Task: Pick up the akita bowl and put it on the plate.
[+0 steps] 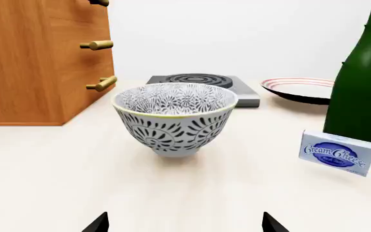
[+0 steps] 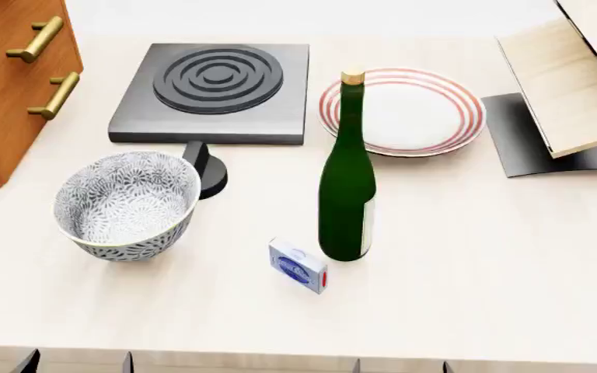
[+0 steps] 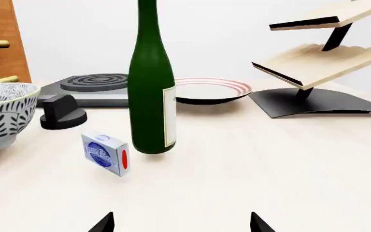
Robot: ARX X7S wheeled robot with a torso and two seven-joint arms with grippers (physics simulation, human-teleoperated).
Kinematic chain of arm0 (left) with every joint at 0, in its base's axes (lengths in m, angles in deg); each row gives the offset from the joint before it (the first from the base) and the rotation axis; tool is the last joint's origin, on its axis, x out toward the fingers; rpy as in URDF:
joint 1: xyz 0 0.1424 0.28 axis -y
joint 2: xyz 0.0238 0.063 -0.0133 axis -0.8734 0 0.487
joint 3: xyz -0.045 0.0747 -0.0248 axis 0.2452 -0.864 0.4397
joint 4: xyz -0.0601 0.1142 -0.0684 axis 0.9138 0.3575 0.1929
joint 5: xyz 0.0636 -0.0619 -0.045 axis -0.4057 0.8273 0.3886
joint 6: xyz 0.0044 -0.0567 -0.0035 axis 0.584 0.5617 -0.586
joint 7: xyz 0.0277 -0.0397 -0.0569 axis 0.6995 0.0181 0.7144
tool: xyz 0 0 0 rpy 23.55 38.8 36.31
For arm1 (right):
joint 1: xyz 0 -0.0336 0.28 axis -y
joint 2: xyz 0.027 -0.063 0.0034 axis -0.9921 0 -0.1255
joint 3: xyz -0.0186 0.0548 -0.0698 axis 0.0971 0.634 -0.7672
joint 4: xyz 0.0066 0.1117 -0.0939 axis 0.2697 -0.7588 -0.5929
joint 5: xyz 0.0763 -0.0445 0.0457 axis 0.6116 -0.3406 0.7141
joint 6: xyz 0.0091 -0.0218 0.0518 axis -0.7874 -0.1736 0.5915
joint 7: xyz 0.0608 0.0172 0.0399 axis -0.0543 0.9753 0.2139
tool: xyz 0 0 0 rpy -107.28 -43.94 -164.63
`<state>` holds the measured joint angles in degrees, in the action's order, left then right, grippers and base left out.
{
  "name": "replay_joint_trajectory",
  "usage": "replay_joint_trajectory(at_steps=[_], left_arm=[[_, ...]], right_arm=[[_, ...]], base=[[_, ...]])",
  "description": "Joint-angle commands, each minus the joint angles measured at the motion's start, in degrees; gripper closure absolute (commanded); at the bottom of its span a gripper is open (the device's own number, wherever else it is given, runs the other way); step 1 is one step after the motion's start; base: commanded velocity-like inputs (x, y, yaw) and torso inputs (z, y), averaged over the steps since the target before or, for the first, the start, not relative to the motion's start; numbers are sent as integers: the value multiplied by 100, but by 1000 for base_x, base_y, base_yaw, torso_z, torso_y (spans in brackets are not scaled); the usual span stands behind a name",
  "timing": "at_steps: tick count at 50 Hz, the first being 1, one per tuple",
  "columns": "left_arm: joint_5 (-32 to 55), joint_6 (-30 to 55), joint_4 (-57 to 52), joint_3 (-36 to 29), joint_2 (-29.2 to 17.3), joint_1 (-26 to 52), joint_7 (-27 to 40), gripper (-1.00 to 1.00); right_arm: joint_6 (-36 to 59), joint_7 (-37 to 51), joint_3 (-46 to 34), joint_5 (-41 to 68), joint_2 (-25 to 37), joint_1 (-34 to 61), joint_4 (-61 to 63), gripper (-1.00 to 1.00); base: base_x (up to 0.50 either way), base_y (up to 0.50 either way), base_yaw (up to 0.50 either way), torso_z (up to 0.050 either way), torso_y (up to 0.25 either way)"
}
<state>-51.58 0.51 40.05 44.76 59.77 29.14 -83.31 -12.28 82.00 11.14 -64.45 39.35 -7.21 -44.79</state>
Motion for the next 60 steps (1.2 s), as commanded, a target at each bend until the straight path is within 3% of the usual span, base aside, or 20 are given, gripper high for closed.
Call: replay_joint_trajectory(at_steps=[1, 8, 16, 34, 48, 54, 57, 60], left_arm=[[18, 13, -27, -173, -141, -10, 174, -100], [365, -32, 308, -259, -233, 153, 261, -100], [458, -43, 51, -306, -316, 70, 380, -100], [430, 270, -2635, -257, -597, -726, 849, -100], [180, -337, -3570, -294, -720, -1436, 1131, -100], [261, -265, -3697, -272, -769, -1386, 1185, -100], [525, -965, -3644, -290, -855, -1531, 1021, -100], [567, -1286, -3527, -293, -861, -1556, 1004, -100]], right_arm=[[38, 89, -88, 61, 62, -12, 51, -100], [-282, 365, -289, 48, 196, 108, -447, -100], [-314, 603, -425, 4, 286, -25, -105, -100], [-281, 771, -532, 165, 560, -913, 2103, -100], [-718, 900, -461, 346, 755, -1574, 3104, -100], [-877, 946, -406, 482, 811, -1689, 3335, -100], [-1445, 1023, -295, 591, 760, -1794, 3315, -100], [-1420, 1065, -296, 542, 783, -1838, 3333, -100]], base=[[0, 0, 0, 0, 0], [0, 0, 0, 0, 0], [0, 0, 0, 0, 0], [0, 0, 0, 0, 0], [0, 0, 0, 0, 0], [0, 0, 0, 0, 0], [0, 0, 0, 0, 0], [0, 0, 0, 0, 0]])
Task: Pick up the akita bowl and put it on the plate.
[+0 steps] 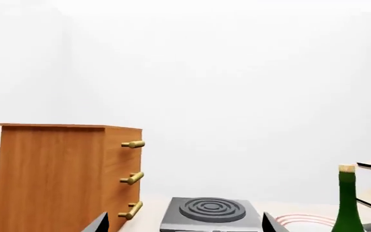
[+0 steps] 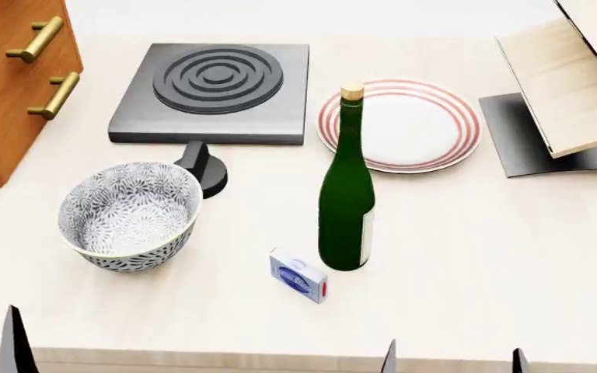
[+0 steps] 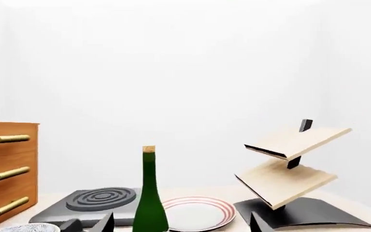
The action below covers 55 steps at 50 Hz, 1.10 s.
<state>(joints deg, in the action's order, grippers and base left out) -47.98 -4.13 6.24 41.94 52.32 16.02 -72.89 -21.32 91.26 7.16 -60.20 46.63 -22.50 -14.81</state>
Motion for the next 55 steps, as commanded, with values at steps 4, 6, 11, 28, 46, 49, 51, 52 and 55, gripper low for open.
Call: replay_joint_trajectory(at_steps=[4, 6, 11, 28, 46, 49, 51, 52, 55], left_arm=[[330, -1362, -98, 28, -126, -362, -62, -100], [230, -1704, 9, 37, -95, -379, -49, -100], [497, -2630, 145, 46, -117, -571, -134, -100], [567, -3217, 505, -70, -206, -546, -207, -100], [605, -3310, 621, -117, -253, -503, -124, -100], [622, -3304, 617, -125, -270, -501, -110, -100], [625, -3297, 615, -130, -278, -499, -99, -100], [620, -3299, 618, -134, -280, -497, -95, -100], [615, -3297, 627, -157, -299, -500, -98, -100]], right_arm=[[-859, 96, 78, 231, 78, -349, 241, -100], [-1366, 157, 106, 23, 7, -443, 149, -100], [-1760, 186, 92, 97, 12, -496, 28, -100], [-2202, 257, -23, 57, 80, -471, -236, -100], [-2123, 336, -105, 216, 202, -408, -312, -100], [-2140, 341, -121, 216, 219, -403, -341, -100], [-2136, 347, -125, 241, 235, -388, -365, -100], [-2140, 355, -125, 242, 236, -388, -369, -100], [-2089, 338, -168, 295, 277, -377, -371, -100]], base=[[0, 0, 0, 0, 0], [0, 0, 0, 0, 0], [0, 0, 0, 0, 0], [0, 0, 0, 0, 0], [0, -72, 0, 0, 0], [0, -134, 0, 0, 0], [0, -135, 0, 0, 0], [0, -137, 0, 0, 0], [0, -135, 0, 0, 0]])
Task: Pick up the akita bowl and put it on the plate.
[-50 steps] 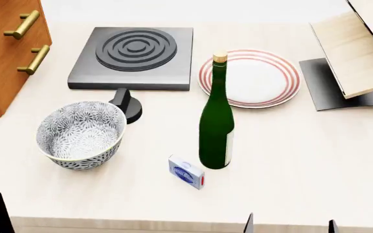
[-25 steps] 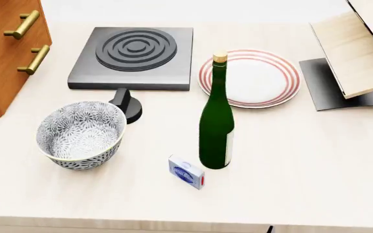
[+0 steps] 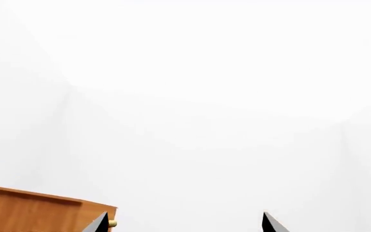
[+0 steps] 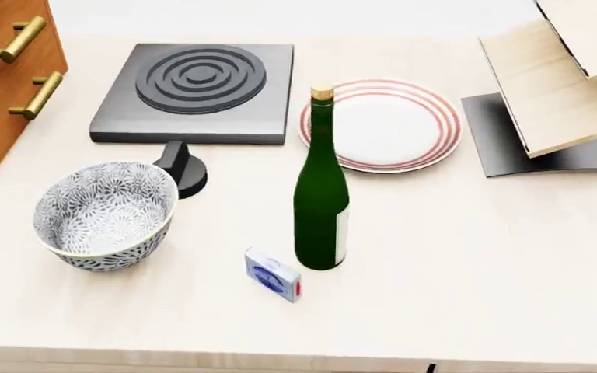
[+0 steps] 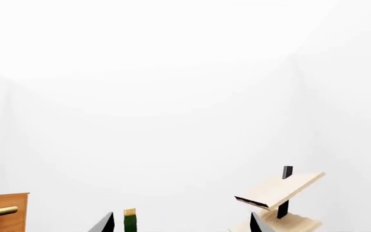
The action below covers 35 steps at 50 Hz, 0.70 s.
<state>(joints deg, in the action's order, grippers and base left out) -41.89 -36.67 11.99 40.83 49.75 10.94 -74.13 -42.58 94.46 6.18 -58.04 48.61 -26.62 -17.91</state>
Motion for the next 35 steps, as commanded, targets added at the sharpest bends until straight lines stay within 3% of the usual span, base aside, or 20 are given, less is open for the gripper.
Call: replay_joint_trajectory(at_steps=[1, 16, 25, 35], left_arm=[[15, -50, 50, -52, -48, 5, 28, -100], [3, -53, 95, -128, -81, -1, 78, -100], [10, -91, 106, -161, -115, -8, 99, -100], [38, -65, 99, -172, -148, 4, 147, -100]], right_arm=[[18, 19, -72, 87, 83, 44, -67, -100], [-38, 76, -210, -92, 56, 105, -280, -100], [-135, 97, -237, -37, 107, 92, -307, -100], [-204, 205, -233, -201, 66, 112, -369, -100]], base=[[0, -133, 0, 0, 0], [0, -130, 0, 0, 0], [-76, -331, 0, 0, 0], [0, -39, 0, 0, 0]])
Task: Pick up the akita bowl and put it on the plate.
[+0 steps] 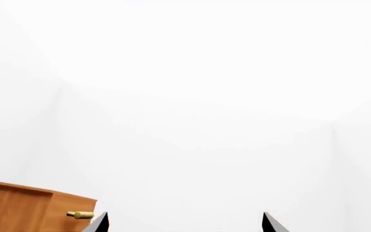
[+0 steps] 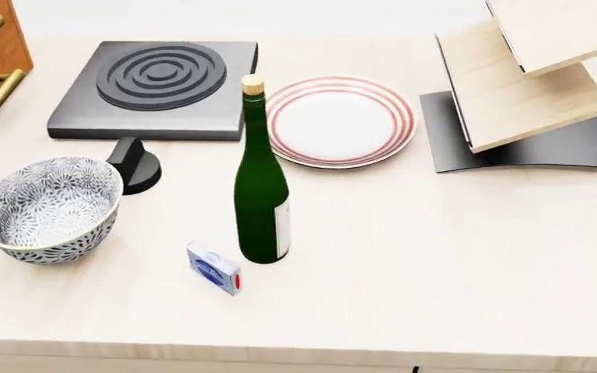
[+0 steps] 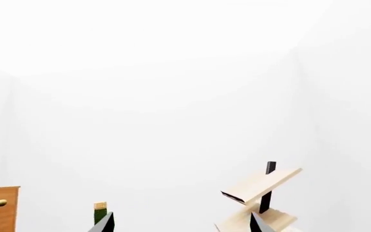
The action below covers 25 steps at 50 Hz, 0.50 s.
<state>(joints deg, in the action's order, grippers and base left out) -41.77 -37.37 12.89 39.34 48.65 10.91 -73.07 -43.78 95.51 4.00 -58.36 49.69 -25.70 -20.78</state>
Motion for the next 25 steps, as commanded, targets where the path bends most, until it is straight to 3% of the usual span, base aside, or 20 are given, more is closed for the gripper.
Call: replay_joint_trajectory(at_steps=[1, 13, 25], left_arm=[[38, -7, 4, -27, -48, -2, 40, -100], [-2, -19, -7, -48, -76, 0, 85, -100], [-22, 63, -92, -34, -106, 20, 173, -100]], right_arm=[[-278, 149, 17, -289, -98, 20, -151, -100], [-87, 232, -27, -274, -59, 42, -114, -100], [-54, 279, -71, -264, 1, 52, -76, -100]], base=[[0, 0, 0, 0, 0], [18, 0, 0, 0, 0], [354, 0, 0, 0, 0]])
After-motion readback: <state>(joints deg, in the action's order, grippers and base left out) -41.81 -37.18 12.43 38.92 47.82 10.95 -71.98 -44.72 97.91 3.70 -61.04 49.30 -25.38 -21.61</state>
